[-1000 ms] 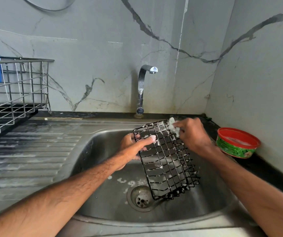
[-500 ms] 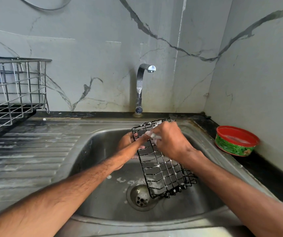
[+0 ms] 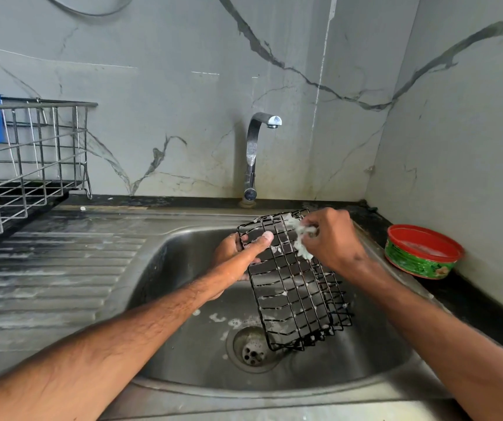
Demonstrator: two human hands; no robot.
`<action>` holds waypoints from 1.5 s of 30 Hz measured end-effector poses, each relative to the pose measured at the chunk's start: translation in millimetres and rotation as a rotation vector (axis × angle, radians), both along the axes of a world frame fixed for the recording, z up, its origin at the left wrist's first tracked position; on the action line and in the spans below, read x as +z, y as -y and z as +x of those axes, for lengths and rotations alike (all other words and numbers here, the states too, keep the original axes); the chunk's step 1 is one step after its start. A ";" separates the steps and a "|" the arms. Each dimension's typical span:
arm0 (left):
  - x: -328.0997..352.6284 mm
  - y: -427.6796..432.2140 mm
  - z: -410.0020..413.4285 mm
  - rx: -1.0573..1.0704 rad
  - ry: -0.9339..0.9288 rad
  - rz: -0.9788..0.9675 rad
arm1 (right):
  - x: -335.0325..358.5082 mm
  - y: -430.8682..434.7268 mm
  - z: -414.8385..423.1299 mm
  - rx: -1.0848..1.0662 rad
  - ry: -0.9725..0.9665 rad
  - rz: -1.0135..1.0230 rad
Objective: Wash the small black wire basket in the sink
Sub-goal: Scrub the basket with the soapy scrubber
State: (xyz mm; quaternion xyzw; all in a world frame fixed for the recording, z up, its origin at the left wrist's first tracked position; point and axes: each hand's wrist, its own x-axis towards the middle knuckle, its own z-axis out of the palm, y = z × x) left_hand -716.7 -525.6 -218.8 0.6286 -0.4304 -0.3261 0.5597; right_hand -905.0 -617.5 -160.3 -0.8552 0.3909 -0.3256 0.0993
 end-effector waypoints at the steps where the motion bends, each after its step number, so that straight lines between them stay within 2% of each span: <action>1: -0.9 0.7 0.1 0.006 -0.002 0.001 | -1.0 -4.2 3.7 0.021 0.012 -0.009; 5: -0.7 -0.4 -0.7 0.020 0.028 0.002 | -1.0 -24.7 17.0 0.137 0.052 0.011; 11: -0.5 -2.8 -0.4 0.034 0.076 0.018 | -0.9 -46.5 28.2 0.328 -0.106 0.119; 19: 1.3 2.0 -5.2 0.086 0.052 -0.024 | 10.7 -16.8 0.3 0.169 -0.075 0.218; 26: 2.8 2.5 -7.1 0.093 0.098 -0.029 | 10.7 18.9 -33.3 0.006 -0.032 0.138; 30: 3.3 0.6 -6.9 0.097 0.104 -0.024 | 5.1 29.2 -38.9 -0.072 -0.096 0.084; 38: 2.3 1.9 -1.4 0.136 0.087 -0.048 | -1.9 -10.2 5.0 0.064 -0.188 0.018; 41: -1.5 5.1 0.9 0.167 0.103 -0.026 | -3.1 -39.0 23.9 0.228 -0.195 0.051; 45: -11.3 10.8 11.2 0.180 0.172 -0.009 | -9.2 -64.0 37.5 0.431 -0.315 0.138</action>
